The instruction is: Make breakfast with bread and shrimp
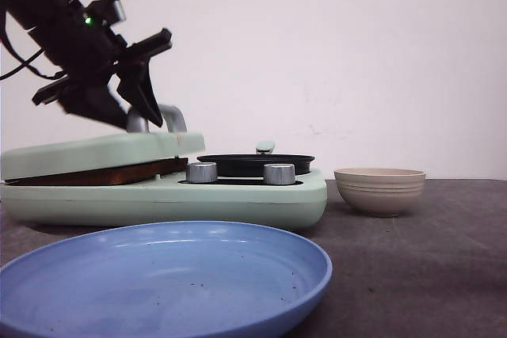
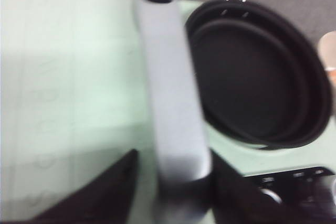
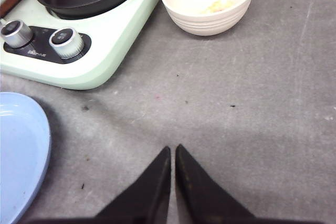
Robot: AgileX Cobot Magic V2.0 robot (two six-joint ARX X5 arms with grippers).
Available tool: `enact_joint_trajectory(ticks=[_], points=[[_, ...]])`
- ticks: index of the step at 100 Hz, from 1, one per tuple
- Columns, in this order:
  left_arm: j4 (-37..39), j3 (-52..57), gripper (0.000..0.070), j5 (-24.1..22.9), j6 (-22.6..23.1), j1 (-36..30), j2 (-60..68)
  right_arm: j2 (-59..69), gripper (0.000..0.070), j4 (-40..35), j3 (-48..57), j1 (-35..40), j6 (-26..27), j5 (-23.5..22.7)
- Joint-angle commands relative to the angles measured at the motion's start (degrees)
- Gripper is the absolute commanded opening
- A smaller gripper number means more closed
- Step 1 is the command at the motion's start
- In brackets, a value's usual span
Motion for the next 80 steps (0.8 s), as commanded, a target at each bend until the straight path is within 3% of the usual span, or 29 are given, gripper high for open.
enact_joint_trajectory(ticks=[1, 13, 28, 72, 80], points=[[-2.0, -0.4, 0.0368, -1.7, 1.1, 0.7, 1.9, 0.2, 0.0006, 0.3, -0.1, 0.3, 0.2, 0.1], [-2.2, 0.2, 0.0373, -1.6, 1.1, 0.7, 1.8, 0.2, 0.0006, 0.3, -0.1, 0.3, 0.3, 0.1], [-2.9, 1.6, 0.0486, -1.4, 1.6, 0.8, 1.0, 0.2, 0.0006, 0.3, -0.1, 0.3, 0.2, 0.1], [-3.7, 3.6, 0.0489, -1.2, 8.9, 1.3, -10.4, 0.2, 0.0010, 1.5, -0.1, 0.3, 0.3, -0.3], [-3.7, 3.6, 0.0490, -1.0, 9.0, 1.9, -12.8, 0.2, 0.0078, 1.5, -0.1, 0.3, 0.6, -1.9]])
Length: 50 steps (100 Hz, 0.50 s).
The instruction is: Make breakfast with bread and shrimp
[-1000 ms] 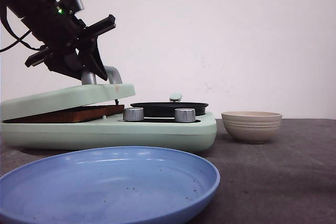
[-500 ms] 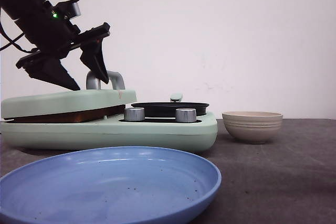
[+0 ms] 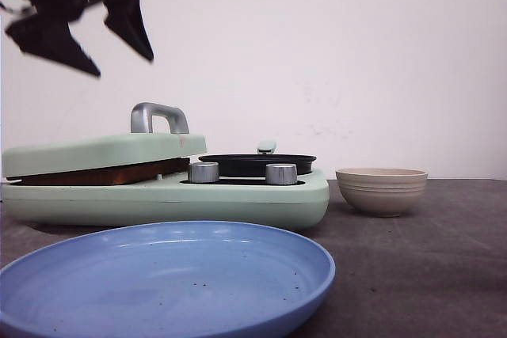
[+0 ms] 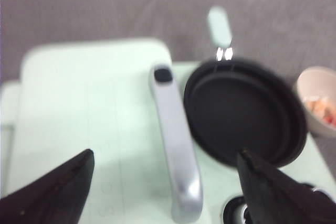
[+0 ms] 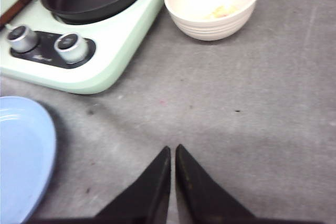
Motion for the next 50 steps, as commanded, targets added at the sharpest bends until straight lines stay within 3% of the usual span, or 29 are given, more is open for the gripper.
enact_joint_trajectory(ticks=[1, 7, 14, 29, 50], points=[[0.3, 1.1, 0.0490, 0.0, 1.5, 0.3, -1.0, 0.2, 0.0097, 0.7, -0.1, 0.3, 0.7, -1.2], [0.3, 1.1, 0.0528, 0.0, 1.5, 0.8, -2.8, 0.2, 0.0247, 0.9, -0.1, 0.3, 1.9, -2.4], [0.3, 1.1, 0.0528, 0.0, 1.5, 1.1, -4.6, 0.2, 0.0347, 0.9, -0.1, 0.2, 3.6, -2.8], [0.2, 1.1, 0.0527, 2.7, 1.0, 2.2, -8.9, 0.4, 0.0351, 1.7, 0.1, -0.5, 7.7, -4.2], [-1.6, 0.4, 0.0522, 5.7, 1.2, 2.3, -14.6, 6.8, 0.0351, 4.7, 1.9, -5.0, 8.3, -8.9]])
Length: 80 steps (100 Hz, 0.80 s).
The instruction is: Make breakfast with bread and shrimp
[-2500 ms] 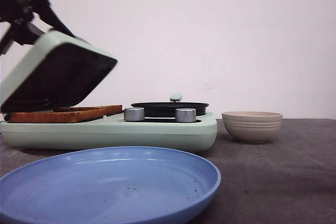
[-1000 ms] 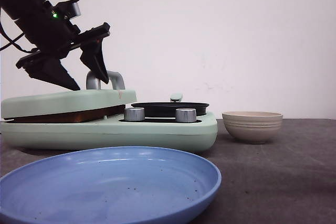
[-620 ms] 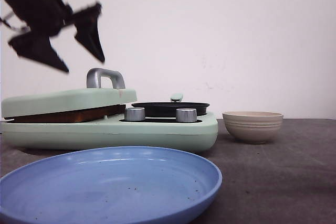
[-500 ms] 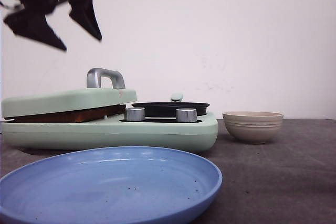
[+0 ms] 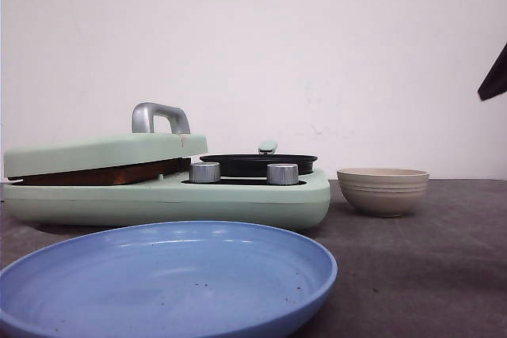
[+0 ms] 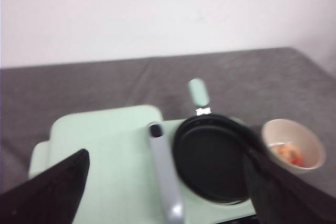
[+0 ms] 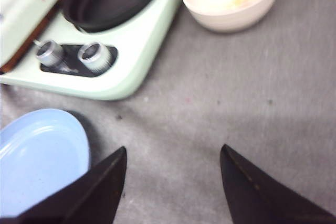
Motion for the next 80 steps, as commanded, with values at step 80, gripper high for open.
enact_joint_trajectory(ticks=[80], points=[[4.2, -29.2, 0.0516, -1.4, 0.2, -0.1, -34.3, 60.4, 0.0351, -1.7, 46.7, -22.2, -10.6, -15.3]])
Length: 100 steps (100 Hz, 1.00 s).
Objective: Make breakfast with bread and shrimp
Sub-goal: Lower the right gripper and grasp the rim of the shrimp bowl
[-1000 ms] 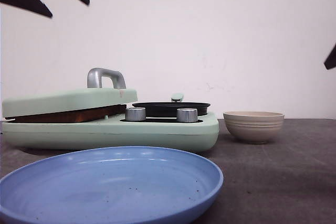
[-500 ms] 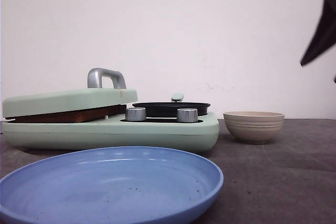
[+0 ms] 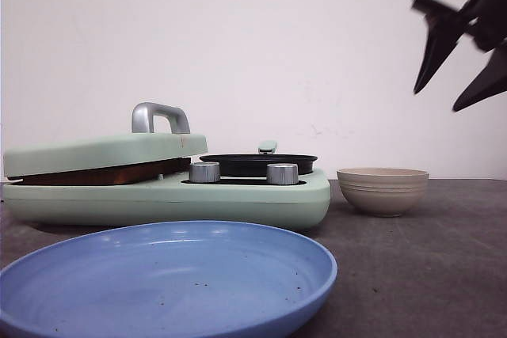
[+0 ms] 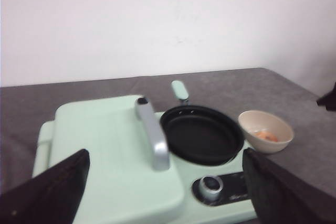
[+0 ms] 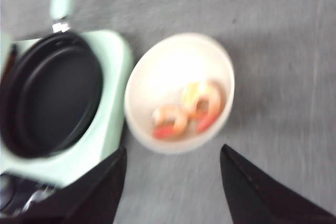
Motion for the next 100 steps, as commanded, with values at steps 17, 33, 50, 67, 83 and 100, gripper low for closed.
enact_joint_trajectory(ticks=[17, 33, 50, 67, 83, 100], points=[[-1.0, -1.3, 0.0516, -1.1, -0.1, -0.1, -1.0, 15.2, 0.0351, -3.2, 13.1, -0.2, -4.7, 2.2], [-0.8, -1.3, 0.0516, -1.1, 0.0, -0.1, -0.9, 22.0, 0.0351, -3.7, 17.7, -0.2, -6.6, 4.9], [-0.9, -1.3, 0.0516, -1.1, 0.1, -0.1, -0.9, 26.4, 0.0349, -3.3, 18.4, -0.9, -7.1, 5.2], [-0.9, -1.3, 0.0516, -1.1, 0.1, -0.1, -0.9, 29.5, 0.0348, -2.8, 18.4, -1.5, -7.5, 5.1], [-0.9, -1.3, 0.0516, -1.1, 0.3, -0.1, -0.8, 31.1, 0.0328, -1.7, 18.4, -1.5, -7.5, 5.3], [-0.9, -1.3, 0.0516, -1.1, 0.3, -0.1, -0.8, 32.2, 0.0284, -0.5, 18.4, -1.5, -7.4, 5.6]])
